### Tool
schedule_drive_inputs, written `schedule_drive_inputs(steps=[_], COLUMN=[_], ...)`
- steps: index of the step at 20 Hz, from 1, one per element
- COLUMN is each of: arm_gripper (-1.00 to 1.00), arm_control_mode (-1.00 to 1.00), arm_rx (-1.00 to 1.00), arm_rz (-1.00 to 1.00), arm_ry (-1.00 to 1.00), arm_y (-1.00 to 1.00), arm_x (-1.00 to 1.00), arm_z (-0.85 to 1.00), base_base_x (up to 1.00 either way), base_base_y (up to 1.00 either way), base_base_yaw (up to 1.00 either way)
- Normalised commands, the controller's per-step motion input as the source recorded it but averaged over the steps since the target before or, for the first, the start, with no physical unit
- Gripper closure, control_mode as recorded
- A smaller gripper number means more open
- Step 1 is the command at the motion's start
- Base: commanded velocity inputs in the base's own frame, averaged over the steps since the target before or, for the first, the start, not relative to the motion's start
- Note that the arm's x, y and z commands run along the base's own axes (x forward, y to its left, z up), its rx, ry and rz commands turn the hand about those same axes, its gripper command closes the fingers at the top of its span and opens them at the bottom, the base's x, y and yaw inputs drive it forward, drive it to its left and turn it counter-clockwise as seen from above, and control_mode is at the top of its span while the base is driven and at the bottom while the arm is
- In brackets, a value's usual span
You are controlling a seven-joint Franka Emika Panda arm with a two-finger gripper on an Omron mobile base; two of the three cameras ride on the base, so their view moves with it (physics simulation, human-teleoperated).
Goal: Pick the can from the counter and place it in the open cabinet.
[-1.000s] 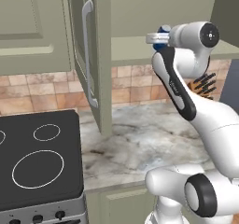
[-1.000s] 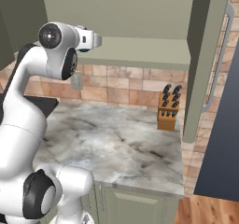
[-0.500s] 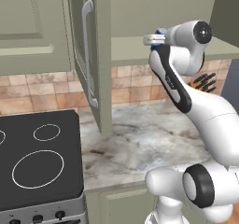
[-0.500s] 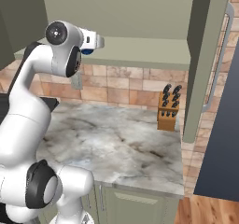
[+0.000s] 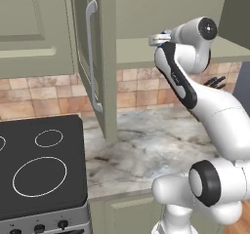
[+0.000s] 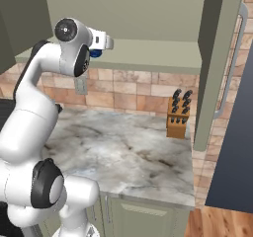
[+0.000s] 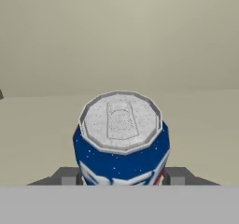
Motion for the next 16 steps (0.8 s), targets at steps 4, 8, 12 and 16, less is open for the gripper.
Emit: schedule_drive_inputs(steps=[4, 8, 12, 16], arm_gripper=[1.0, 1.0, 1.0, 1.0], arm_control_mode=[-1.0, -1.0, -1.0, -1.0], arm_rx=[0.0, 0.0, 0.0, -0.01], arm_rz=[0.0, 0.0, 0.0, 0.0], arm_ry=[0.04, 0.01, 0.0, 0.0], arm_y=[-0.01, -0.02, -0.01, 0.0], arm_x=[0.22, 0.23, 0.23, 0.24], arm_z=[-0.12, -0.14, -0.17, -0.21], base_base_x=[0.0, 0.0, 0.0, 0.0], base_base_y=[0.0, 0.0, 0.0, 0.0], base_base_yaw=[0.0, 0.0, 0.0, 0.0])
